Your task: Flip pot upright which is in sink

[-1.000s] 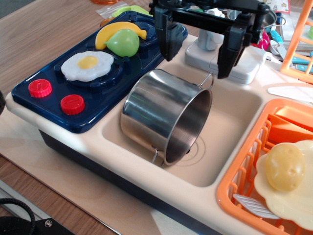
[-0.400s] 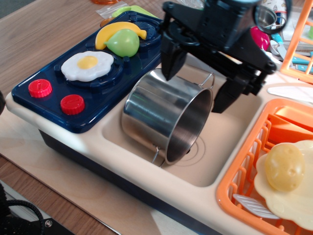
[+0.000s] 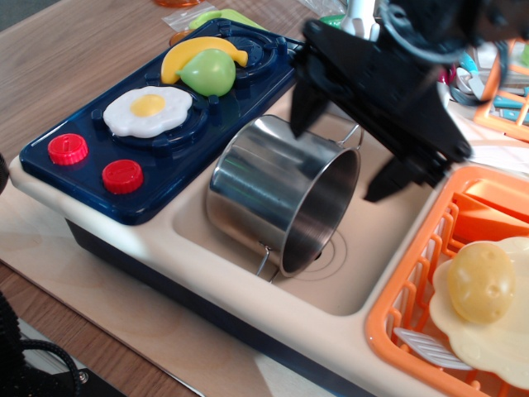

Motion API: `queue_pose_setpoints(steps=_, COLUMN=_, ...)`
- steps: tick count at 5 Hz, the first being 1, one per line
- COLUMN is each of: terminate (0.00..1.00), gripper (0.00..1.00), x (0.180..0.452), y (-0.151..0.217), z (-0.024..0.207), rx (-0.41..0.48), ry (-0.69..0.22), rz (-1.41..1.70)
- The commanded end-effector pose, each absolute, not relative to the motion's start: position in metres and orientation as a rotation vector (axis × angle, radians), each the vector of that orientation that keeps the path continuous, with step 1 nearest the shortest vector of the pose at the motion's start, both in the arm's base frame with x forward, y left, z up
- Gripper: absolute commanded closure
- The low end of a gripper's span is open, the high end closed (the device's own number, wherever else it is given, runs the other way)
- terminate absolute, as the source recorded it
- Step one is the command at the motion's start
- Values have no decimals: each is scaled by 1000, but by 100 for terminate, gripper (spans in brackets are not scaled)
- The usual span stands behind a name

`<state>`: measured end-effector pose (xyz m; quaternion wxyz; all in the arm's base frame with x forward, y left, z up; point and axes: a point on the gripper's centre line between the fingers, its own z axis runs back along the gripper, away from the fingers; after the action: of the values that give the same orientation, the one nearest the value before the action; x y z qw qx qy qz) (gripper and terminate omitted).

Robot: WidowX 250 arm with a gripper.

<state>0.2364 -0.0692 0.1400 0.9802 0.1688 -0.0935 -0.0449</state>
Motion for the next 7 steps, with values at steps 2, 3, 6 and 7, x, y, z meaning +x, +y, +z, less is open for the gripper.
queue_pose_setpoints(steps=2, terminate=0, gripper=0, x=242, y=-60, z=131, rx=388, ry=-242, rz=-90)
queue_pose_setpoints(steps=3, terminate=0, gripper=0, x=241, y=-52, z=127, rx=408, ry=-230, rz=-109)
queue_pose_setpoints(steps=6, terminate=0, gripper=100, x=244, y=-17, z=123, rx=375, ry=-171, rz=-187)
queue_pose_setpoints(steps=7, terminate=0, gripper=100, x=244, y=-20, z=128, rx=323, ry=-138, rz=-151)
